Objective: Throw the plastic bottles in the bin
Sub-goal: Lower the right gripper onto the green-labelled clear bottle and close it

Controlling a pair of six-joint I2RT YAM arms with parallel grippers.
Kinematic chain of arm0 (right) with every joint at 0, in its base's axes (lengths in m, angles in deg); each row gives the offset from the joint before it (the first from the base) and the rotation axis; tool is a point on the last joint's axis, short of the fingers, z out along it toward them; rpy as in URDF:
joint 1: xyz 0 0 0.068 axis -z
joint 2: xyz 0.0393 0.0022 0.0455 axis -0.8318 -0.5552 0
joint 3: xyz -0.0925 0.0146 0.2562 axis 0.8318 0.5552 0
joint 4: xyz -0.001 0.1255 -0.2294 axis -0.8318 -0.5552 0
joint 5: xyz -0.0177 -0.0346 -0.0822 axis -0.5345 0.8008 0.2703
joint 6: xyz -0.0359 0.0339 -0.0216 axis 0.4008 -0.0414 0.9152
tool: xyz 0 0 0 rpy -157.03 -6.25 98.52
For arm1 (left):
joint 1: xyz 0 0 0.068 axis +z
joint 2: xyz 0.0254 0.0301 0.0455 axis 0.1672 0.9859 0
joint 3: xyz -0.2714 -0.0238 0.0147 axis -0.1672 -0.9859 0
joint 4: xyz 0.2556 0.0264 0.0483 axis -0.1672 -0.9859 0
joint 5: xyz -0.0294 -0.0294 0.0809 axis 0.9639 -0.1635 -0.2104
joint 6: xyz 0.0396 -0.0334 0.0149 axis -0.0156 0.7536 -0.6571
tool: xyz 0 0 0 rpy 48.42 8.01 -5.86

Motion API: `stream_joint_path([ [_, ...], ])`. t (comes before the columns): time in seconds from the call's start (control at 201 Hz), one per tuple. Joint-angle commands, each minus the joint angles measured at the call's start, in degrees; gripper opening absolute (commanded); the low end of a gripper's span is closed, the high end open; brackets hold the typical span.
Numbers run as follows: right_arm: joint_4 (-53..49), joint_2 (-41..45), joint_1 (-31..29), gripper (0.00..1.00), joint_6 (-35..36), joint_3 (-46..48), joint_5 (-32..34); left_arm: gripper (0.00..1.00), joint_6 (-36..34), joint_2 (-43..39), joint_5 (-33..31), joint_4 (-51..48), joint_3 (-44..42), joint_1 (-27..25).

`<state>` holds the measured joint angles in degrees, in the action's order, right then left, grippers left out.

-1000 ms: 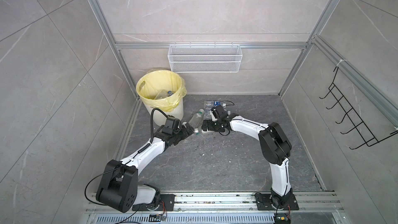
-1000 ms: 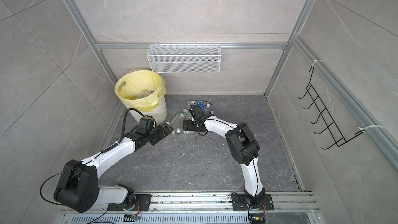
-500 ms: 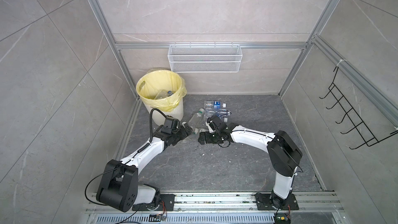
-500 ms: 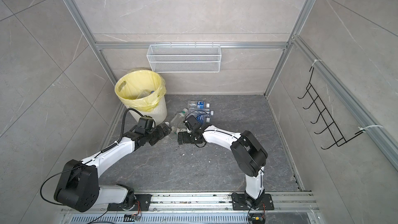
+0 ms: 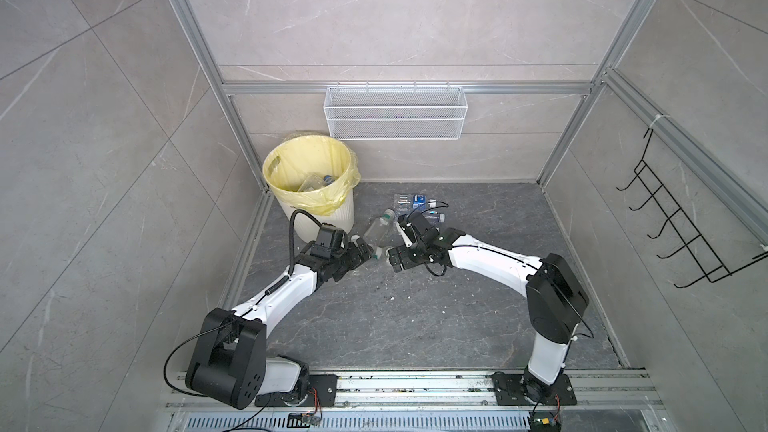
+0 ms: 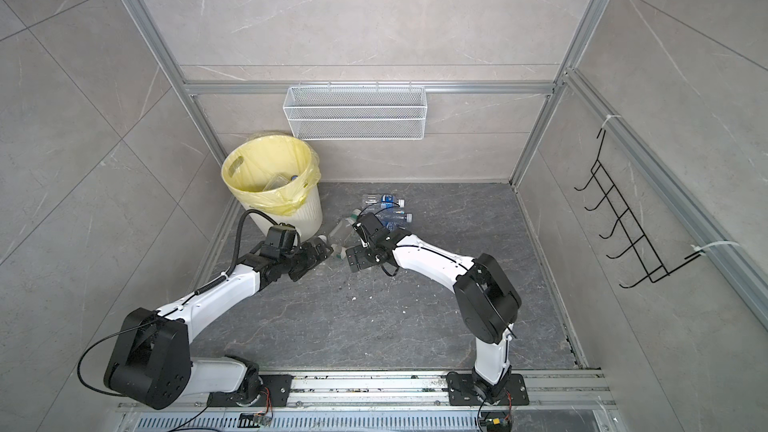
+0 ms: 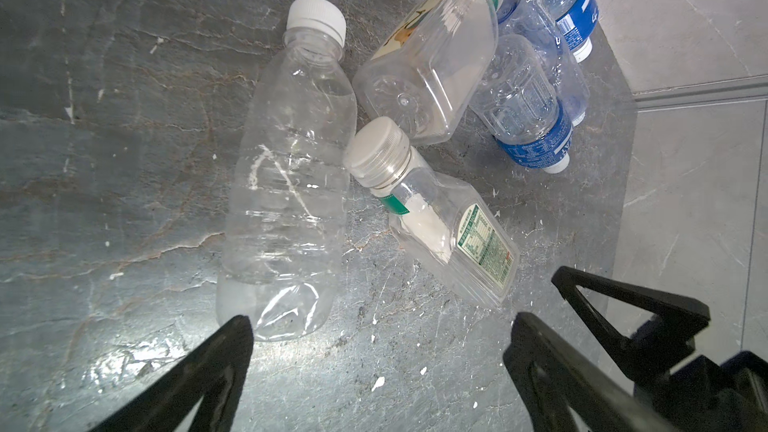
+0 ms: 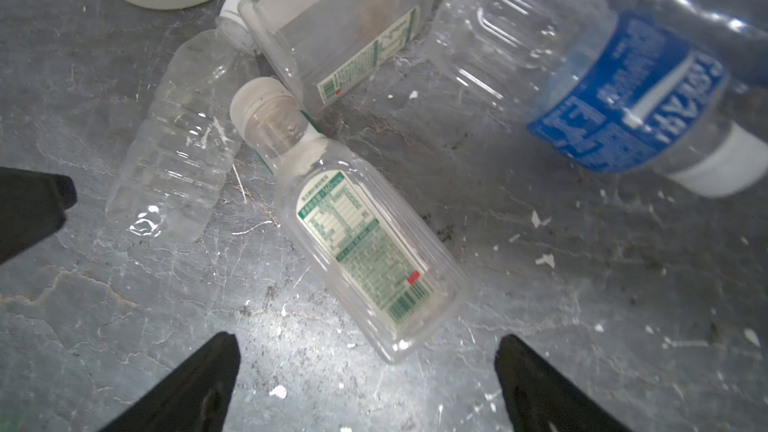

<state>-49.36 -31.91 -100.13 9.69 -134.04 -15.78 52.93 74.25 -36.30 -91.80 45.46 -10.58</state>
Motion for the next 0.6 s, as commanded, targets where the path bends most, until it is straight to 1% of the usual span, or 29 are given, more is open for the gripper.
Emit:
stream_joint_path([
  [0.0, 0.9, -4.1, -0.1, 0.98, 5.8, -3.3, 0.4, 1.00, 0.6, -3.1, 1.2, 0.3, -0.8, 0.3],
  [0.07, -0.3, -6.6, -0.2, 0.98, 6.9, -5.4, 1.3, 1.00, 0.4, -3.9, 0.7, -0.5, -1.0, 0.3],
  [0.144, 0.5, -8.2, -0.1, 0.97, 7.4, -5.5, 1.3, 1.00, 0.2, -4.4, 0.3, -1.3, -1.0, 0.3],
  [0.348, 1.2, -10.3, -0.4, 0.91, 7.0, -4.3, -0.9, 1.00, 0.3, -4.2, 0.3, -1.3, -1.3, 0.3],
  [0.597, 4.2, -7.6, -1.0, 0.74, 4.7, 1.7, -1.6, 1.00, 0.6, -3.3, 1.0, -0.1, -0.9, 0.3],
])
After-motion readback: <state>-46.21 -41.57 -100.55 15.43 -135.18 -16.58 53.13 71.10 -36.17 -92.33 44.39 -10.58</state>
